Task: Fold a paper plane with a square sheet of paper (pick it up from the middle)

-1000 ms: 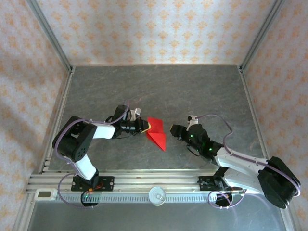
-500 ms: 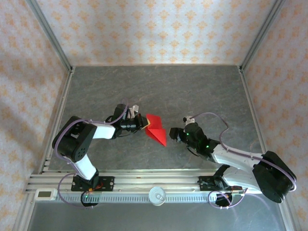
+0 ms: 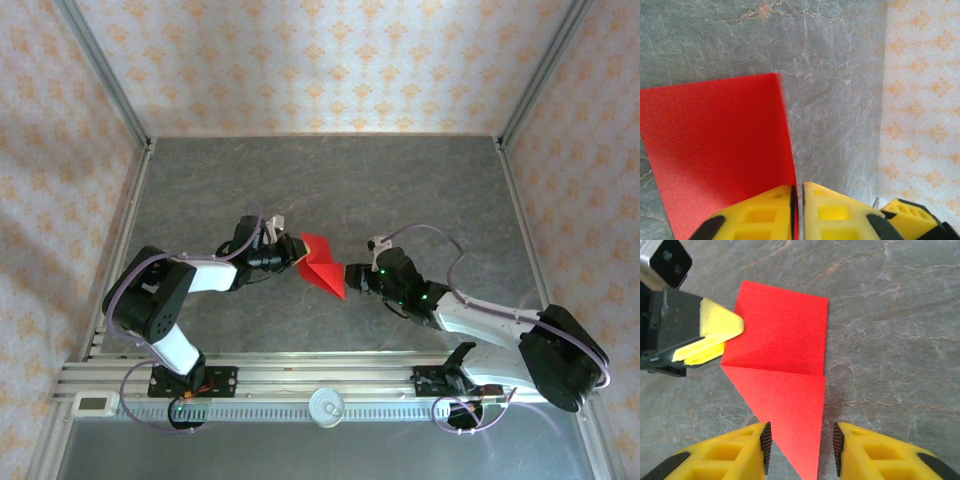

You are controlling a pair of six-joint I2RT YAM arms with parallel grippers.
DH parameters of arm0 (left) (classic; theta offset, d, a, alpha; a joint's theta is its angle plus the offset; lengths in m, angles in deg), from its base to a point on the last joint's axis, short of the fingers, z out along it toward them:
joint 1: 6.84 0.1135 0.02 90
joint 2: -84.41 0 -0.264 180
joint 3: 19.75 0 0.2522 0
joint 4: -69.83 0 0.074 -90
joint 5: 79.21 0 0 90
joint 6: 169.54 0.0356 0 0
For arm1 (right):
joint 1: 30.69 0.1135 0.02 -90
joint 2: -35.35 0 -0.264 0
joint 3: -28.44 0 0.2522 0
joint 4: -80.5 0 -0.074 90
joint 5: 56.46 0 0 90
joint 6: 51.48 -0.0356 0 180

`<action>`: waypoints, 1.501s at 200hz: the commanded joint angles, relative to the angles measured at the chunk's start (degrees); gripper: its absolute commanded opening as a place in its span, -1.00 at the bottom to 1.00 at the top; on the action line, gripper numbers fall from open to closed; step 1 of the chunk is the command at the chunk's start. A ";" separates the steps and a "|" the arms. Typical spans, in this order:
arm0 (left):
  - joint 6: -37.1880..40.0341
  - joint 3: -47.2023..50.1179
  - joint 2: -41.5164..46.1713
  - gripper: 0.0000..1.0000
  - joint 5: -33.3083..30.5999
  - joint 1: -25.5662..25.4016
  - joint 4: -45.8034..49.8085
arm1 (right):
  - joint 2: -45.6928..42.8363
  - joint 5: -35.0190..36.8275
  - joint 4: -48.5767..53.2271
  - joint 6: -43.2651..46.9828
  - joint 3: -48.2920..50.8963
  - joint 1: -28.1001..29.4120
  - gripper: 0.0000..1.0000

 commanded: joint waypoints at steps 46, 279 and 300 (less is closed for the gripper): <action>0.62 -1.79 0.53 -0.58 3.77 -0.14 -1.53 | 9.59 23.54 -0.33 19.84 -4.17 16.13 -0.21; 1.33 -3.34 -0.69 -0.64 4.86 -0.19 -0.51 | 25.33 33.43 -8.09 27.22 -6.13 18.75 -0.42; 1.57 -3.30 -0.74 -0.65 4.98 -0.19 -0.21 | 25.44 33.46 -8.97 27.57 -5.88 18.75 -0.48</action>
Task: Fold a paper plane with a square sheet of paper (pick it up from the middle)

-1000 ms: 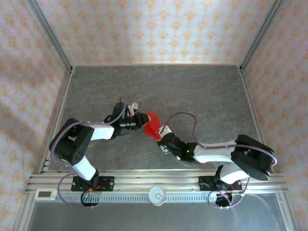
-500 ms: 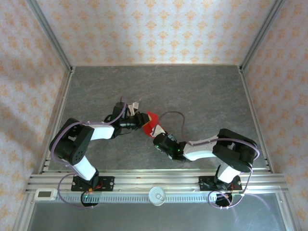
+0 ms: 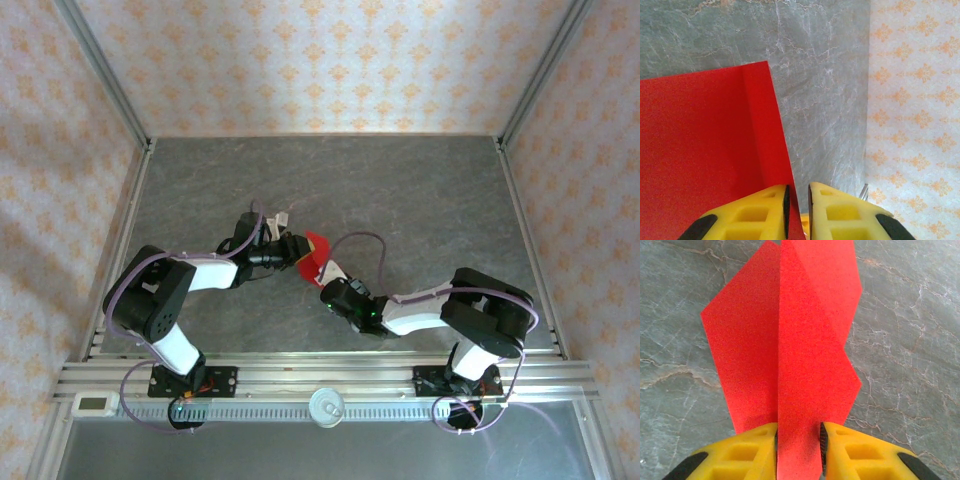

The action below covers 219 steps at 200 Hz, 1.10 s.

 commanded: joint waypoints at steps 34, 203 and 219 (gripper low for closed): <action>1.35 -1.91 -0.74 -0.66 1.07 -0.14 -0.04 | 1.57 2.52 -2.31 -0.25 0.89 0.28 -0.50; 2.21 -1.99 -1.21 -0.70 0.04 -0.18 1.94 | -1.52 0.80 -8.25 -1.32 3.78 0.22 -0.60; 2.22 -2.03 -1.23 -0.70 0.12 -0.17 1.92 | -1.45 0.68 -8.54 -1.32 3.88 0.21 -0.63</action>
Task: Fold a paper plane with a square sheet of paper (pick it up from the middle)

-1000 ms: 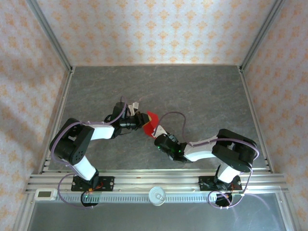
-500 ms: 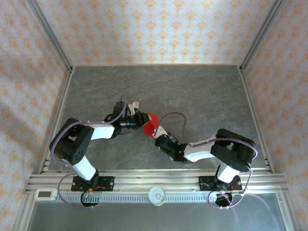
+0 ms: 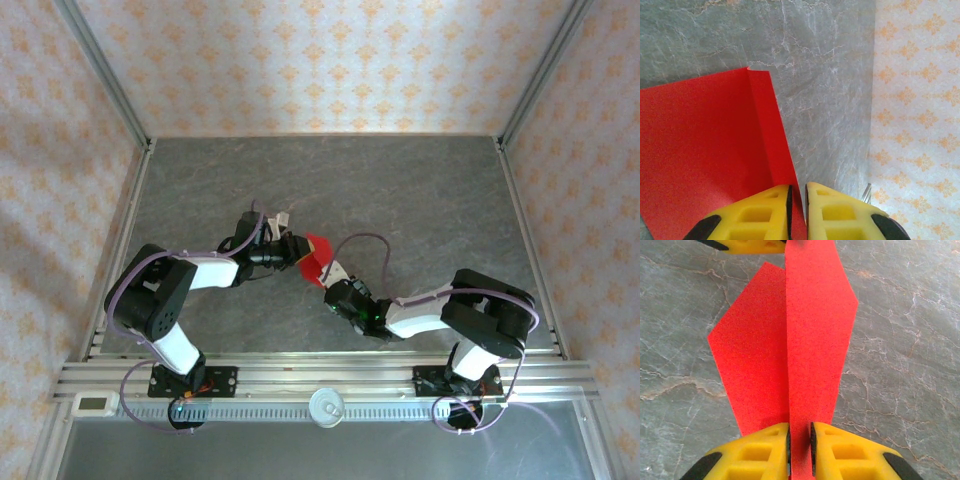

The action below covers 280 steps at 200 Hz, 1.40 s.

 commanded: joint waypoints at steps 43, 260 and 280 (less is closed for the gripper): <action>1.47 -1.52 -0.71 -0.70 0.11 -0.21 0.40 | -0.05 0.50 -1.16 -1.41 0.78 0.20 -0.69; 6.93 1.99 13.06 0.07 -15.21 1.65 14.85 | -2.34 -28.51 -6.38 -13.71 1.65 -9.85 -1.00; 7.28 2.45 13.88 0.06 -15.13 1.70 15.32 | -1.71 -31.69 -7.33 -15.20 1.57 -10.90 -1.00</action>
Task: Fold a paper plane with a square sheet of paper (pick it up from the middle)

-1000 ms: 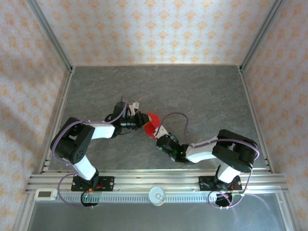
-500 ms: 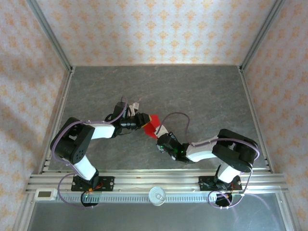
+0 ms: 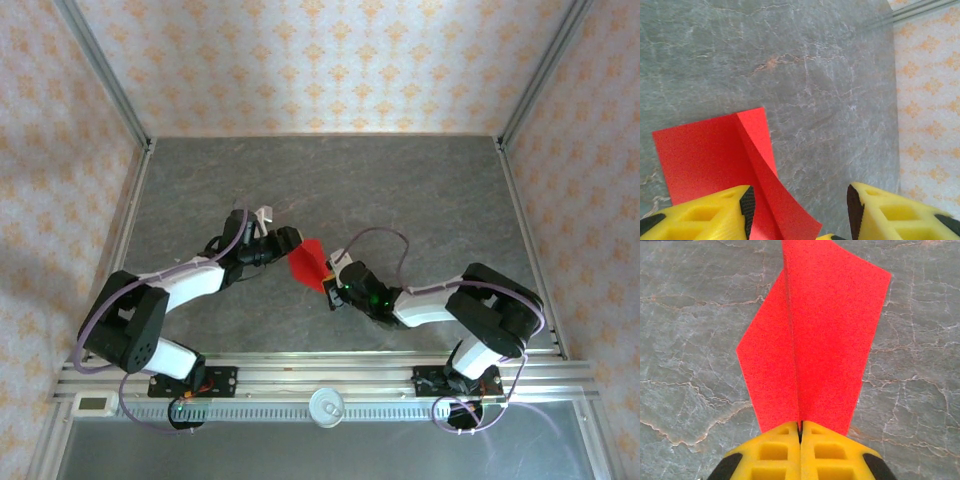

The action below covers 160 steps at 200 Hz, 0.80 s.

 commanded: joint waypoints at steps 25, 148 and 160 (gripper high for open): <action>1.59 1.76 2.01 0.07 -1.72 0.56 2.71 | 0.29 -8.52 -4.32 -5.04 0.50 -2.24 -1.00; 1.84 2.53 3.74 0.07 -1.59 0.68 3.52 | 6.73 -17.55 -5.10 -11.72 -2.59 -4.57 -1.00; 1.93 2.54 3.85 0.07 -1.63 0.61 3.73 | 7.56 -19.62 -4.95 -12.73 -3.42 -4.93 -1.00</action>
